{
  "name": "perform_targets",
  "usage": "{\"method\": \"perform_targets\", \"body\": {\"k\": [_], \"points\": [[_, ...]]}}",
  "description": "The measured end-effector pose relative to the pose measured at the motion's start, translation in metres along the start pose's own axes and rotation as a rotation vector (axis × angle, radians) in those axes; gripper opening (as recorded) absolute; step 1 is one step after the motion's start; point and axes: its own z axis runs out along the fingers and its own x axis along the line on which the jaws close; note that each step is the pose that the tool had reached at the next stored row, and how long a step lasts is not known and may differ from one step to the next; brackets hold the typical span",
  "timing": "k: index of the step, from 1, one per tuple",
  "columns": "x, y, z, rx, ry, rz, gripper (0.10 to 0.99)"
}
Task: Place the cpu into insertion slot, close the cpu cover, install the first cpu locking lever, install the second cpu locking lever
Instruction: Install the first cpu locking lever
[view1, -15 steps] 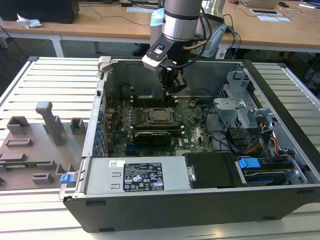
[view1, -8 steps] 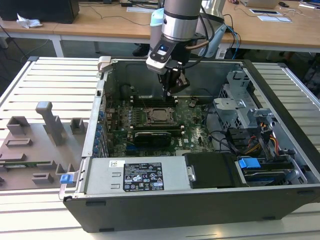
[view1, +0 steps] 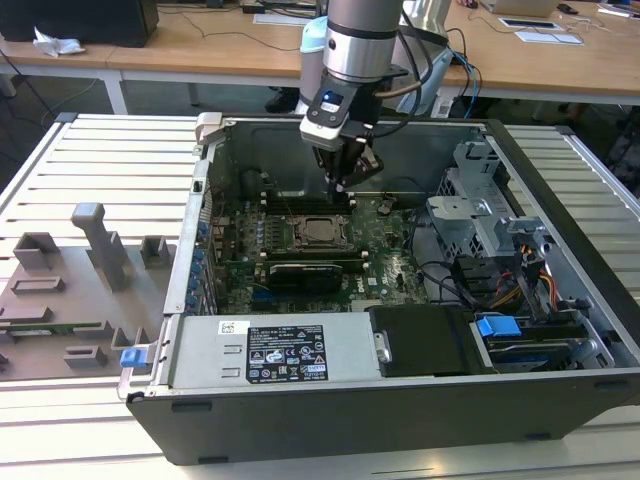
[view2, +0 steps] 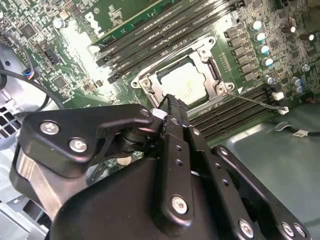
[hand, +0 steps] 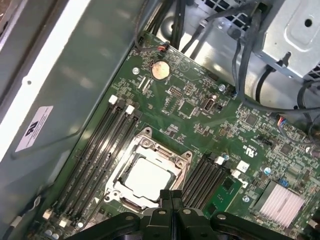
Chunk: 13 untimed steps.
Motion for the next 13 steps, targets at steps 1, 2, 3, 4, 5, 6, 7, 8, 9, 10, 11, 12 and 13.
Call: {"method": "perform_targets", "body": {"k": [1,2,3,4,5,6,7,8,9,10,11,12,13], "points": [[0.0,0.0,0.0,-0.001,-0.001,-0.012,0.106],[0.0,0.0,0.0,-0.002,-0.0022,-0.028,0.106],[0.0,0.0,0.0,-0.003,-0.0034,-0.044,0.106],[0.0,0.0,0.0,-0.003,-0.0047,-0.059,0.106],[0.0,0.0,0.0,-0.004,-0.0055,-0.07,0.106],[0.0,0.0,0.0,-0.005,-0.007,-0.089,0.106],[0.0,0.0,0.0,-0.006,-0.008,-0.102,0.106],[0.0,0.0,0.0,-0.007,-0.0094,-0.119,0.106],[0.0,0.0,0.0,-0.008,-0.0103,-0.13,0.106],[0.0,0.0,0.0,-0.008,-0.0112,-0.143,0.106],[0.0,0.0,0.0,-0.009,-0.0117,-0.15,0.106],[0.0,0.0,0.0,-0.01,-0.0128,-0.163,0.106],[0.0,0.0,0.0,-0.01,-0.0134,-0.171,0.106]]}}
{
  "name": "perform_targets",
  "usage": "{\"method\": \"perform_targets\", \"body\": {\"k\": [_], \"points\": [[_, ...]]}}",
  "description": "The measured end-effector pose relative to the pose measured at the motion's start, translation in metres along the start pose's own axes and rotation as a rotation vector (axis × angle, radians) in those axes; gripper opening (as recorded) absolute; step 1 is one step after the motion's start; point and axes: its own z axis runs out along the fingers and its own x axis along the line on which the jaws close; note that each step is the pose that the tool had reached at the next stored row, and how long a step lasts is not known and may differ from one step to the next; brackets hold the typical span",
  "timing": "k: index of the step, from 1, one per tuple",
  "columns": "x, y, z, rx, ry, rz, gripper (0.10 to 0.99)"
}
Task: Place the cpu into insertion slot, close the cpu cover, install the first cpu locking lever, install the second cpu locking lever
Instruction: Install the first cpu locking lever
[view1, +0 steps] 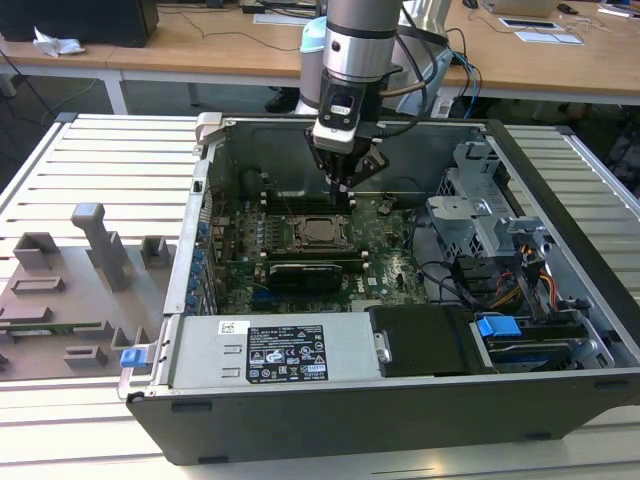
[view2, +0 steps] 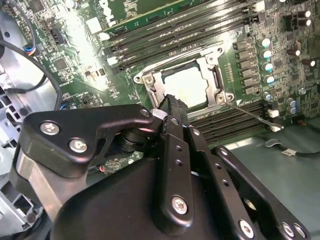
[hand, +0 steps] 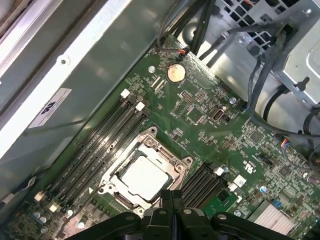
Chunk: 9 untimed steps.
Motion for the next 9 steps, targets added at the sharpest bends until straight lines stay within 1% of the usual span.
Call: {"method": "perform_targets", "body": {"k": [9], "points": [[0.0,0.0,0.0,-0.005,-0.0065,-0.082,0.106]]}}
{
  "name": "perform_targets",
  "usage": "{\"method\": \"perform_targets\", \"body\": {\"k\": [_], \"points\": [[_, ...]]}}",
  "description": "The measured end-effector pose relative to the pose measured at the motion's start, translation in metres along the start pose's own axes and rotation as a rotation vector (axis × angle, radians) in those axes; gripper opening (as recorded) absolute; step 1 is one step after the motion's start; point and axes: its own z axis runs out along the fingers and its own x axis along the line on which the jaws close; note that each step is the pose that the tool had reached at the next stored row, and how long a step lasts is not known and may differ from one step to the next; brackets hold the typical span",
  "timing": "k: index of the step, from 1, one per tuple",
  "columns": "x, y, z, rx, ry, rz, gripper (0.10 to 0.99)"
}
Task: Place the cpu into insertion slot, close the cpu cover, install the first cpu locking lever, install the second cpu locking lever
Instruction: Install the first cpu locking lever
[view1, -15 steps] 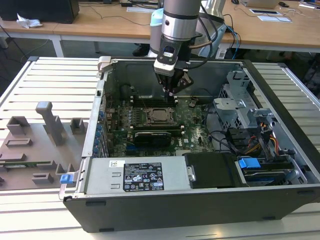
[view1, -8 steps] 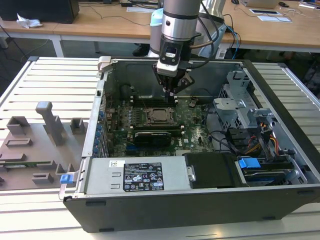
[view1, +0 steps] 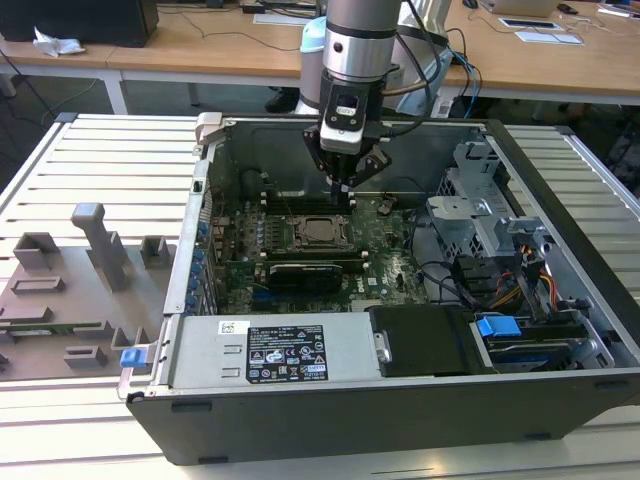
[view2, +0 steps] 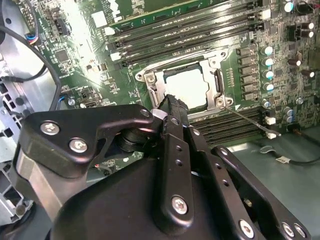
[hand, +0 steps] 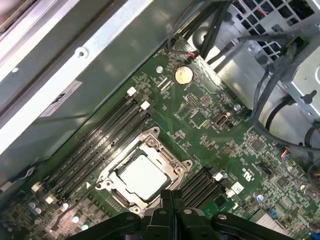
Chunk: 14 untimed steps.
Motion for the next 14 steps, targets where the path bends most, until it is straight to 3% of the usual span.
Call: {"method": "perform_targets", "body": {"k": [14], "points": [[0.0,0.0,0.0,-0.011,-0.0152,-0.193,0.106]]}}
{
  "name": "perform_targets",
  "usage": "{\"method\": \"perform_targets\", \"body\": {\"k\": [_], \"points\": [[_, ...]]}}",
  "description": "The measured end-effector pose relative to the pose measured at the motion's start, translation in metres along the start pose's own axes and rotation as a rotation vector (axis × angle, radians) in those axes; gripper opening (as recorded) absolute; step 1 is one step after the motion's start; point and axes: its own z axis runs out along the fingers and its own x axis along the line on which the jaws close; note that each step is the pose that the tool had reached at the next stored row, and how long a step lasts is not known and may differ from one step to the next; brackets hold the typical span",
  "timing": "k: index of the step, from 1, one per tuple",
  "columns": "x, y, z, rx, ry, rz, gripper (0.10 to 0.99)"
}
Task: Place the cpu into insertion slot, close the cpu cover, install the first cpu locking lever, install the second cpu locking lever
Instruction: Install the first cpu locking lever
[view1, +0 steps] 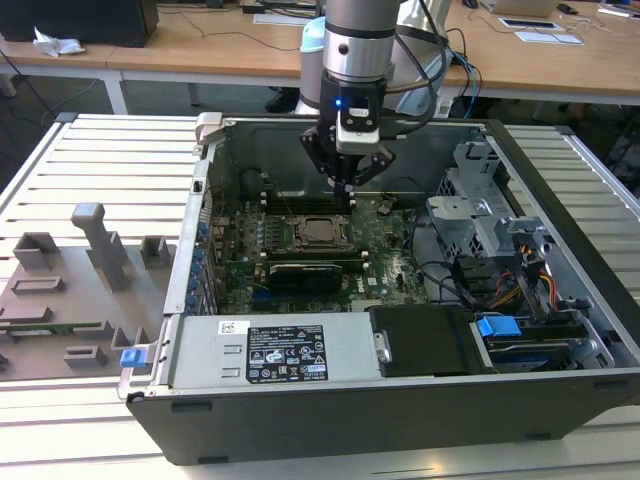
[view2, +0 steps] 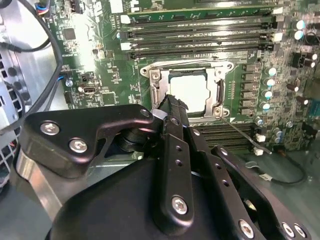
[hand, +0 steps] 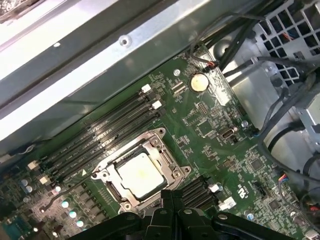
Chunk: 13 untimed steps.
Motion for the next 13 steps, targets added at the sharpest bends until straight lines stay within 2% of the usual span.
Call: {"method": "perform_targets", "body": {"k": [5,13], "points": [[0.0,0.0,0.0,-0.004,-0.0049,-0.062,0.106],[0.0,0.0,0.0,-0.012,-0.0152,-0.193,0.106]]}}
